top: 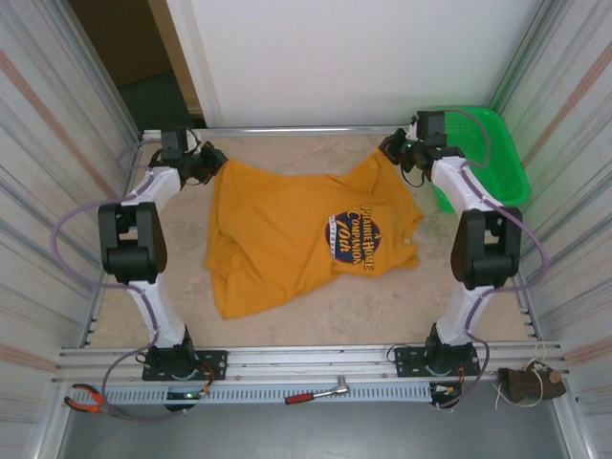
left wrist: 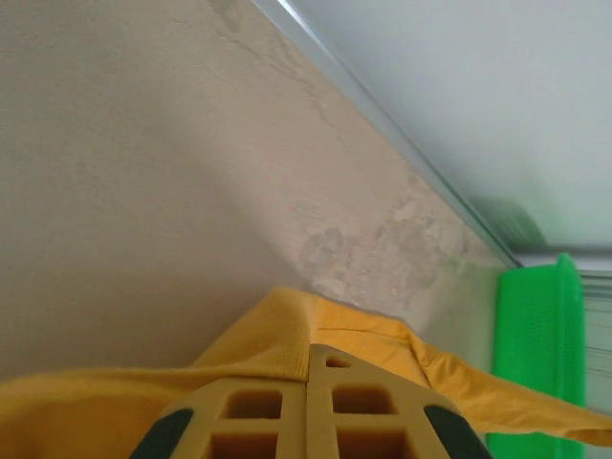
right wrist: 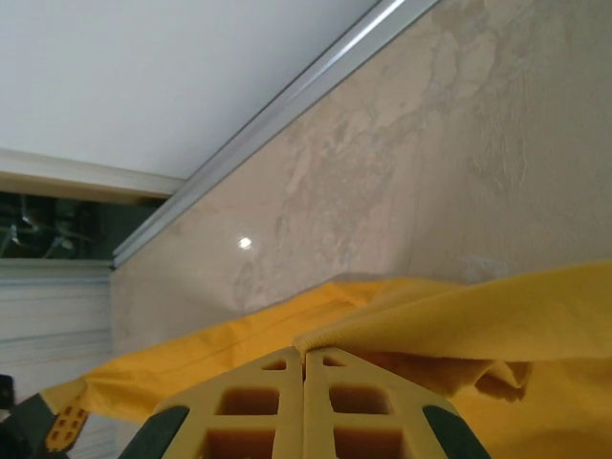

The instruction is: Fold the inside-out t-shirt

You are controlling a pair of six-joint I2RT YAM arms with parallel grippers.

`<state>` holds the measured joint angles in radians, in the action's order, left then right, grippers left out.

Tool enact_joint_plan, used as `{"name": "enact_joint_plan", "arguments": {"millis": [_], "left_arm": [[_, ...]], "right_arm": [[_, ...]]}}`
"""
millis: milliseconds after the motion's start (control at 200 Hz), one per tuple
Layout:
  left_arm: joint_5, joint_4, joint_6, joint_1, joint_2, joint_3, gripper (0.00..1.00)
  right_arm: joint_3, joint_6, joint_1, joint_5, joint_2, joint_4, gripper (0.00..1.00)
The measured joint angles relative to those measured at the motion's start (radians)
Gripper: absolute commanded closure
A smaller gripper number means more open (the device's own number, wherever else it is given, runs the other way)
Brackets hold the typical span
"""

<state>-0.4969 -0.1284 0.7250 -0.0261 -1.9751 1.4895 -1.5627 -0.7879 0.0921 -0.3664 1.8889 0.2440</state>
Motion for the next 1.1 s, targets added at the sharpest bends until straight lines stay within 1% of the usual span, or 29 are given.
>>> {"name": "enact_joint_plan", "arguments": {"millis": [20,35,65,95,120,160,200,281,316,376,426,486,571,621,671,711,736,746,761,812,872,992,1102], "left_arm": [[0.004,-0.003,-0.011,0.000,-0.020,0.021,0.88],[0.004,-0.006,-0.014,0.000,-0.031,0.038,0.84],[0.009,-0.013,-0.027,0.000,-0.057,0.074,0.74],[0.012,-0.017,-0.042,0.000,-0.082,0.118,0.62],[0.015,-0.019,-0.060,0.000,-0.100,0.151,0.56],[0.019,-0.027,-0.071,-0.001,-0.123,0.201,0.48],[0.019,-0.029,-0.083,-0.004,-0.140,0.246,0.43],[0.019,-0.033,-0.113,-0.013,-0.149,0.294,0.39],[0.019,-0.033,-0.124,-0.018,-0.143,0.302,0.37],[0.020,-0.039,-0.137,-0.028,-0.122,0.296,0.36],[0.023,-0.045,-0.150,-0.037,-0.087,0.262,0.35],[0.031,-0.059,-0.161,-0.047,-0.017,0.190,0.35],[0.047,-0.082,-0.165,-0.054,0.127,0.040,0.35],[0.053,-0.099,-0.164,-0.052,0.229,-0.061,0.35],[0.063,-0.111,-0.164,-0.045,0.337,-0.171,0.35],[0.076,-0.129,-0.163,-0.032,0.424,-0.258,0.35],[0.084,-0.139,-0.161,-0.018,0.486,-0.318,0.35],[0.087,-0.145,-0.161,-0.012,0.507,-0.340,0.35],[0.090,-0.152,-0.159,0.000,0.540,-0.370,0.35],[0.114,-0.177,-0.153,0.043,0.640,-0.474,0.34],[0.145,-0.206,-0.139,0.117,0.756,-0.594,0.32],[0.219,-0.269,-0.074,0.259,0.938,-0.802,0.31],[0.297,-0.288,0.001,0.338,1.019,-0.951,0.30]], "right_arm": [[-0.028,0.010,0.003,0.003,0.027,0.003,1.00],[-0.050,0.013,0.005,0.007,0.043,0.008,1.00],[-0.096,0.021,0.008,0.010,0.078,0.018,0.88],[-0.154,0.035,0.009,0.013,0.115,0.033,0.69],[-0.197,0.039,0.010,0.015,0.142,0.040,0.57],[-0.269,0.056,0.011,0.022,0.180,0.062,0.46],[-0.329,0.072,0.011,0.030,0.206,0.077,0.41],[-0.363,0.101,0.013,0.042,0.202,0.102,0.35],[-0.357,0.111,0.013,0.050,0.187,0.110,0.34],[-0.304,0.123,0.015,0.061,0.138,0.114,0.31],[-0.218,0.123,0.018,0.077,0.066,0.121,0.31],[-0.094,0.123,0.021,0.087,-0.036,0.134,0.28],[0.104,0.120,0.032,0.116,-0.212,0.143,0.27],[0.216,0.117,0.040,0.138,-0.319,0.158,0.25],[0.327,0.116,0.050,0.167,-0.423,0.168,0.18],[0.413,0.114,0.059,0.191,-0.497,0.176,0.16],[0.472,0.109,0.065,0.206,-0.547,0.185,0.15],[0.487,0.109,0.067,0.210,-0.558,0.189,0.11],[0.521,0.101,0.070,0.217,-0.586,0.198,0.09],[0.607,0.095,0.077,0.235,-0.647,0.213,0.07],[0.697,0.084,0.082,0.255,-0.696,0.233,0.07],[0.820,0.066,0.095,0.277,-0.713,0.242,0.06],[0.889,0.058,0.107,0.273,-0.692,0.220,0.11]]}}
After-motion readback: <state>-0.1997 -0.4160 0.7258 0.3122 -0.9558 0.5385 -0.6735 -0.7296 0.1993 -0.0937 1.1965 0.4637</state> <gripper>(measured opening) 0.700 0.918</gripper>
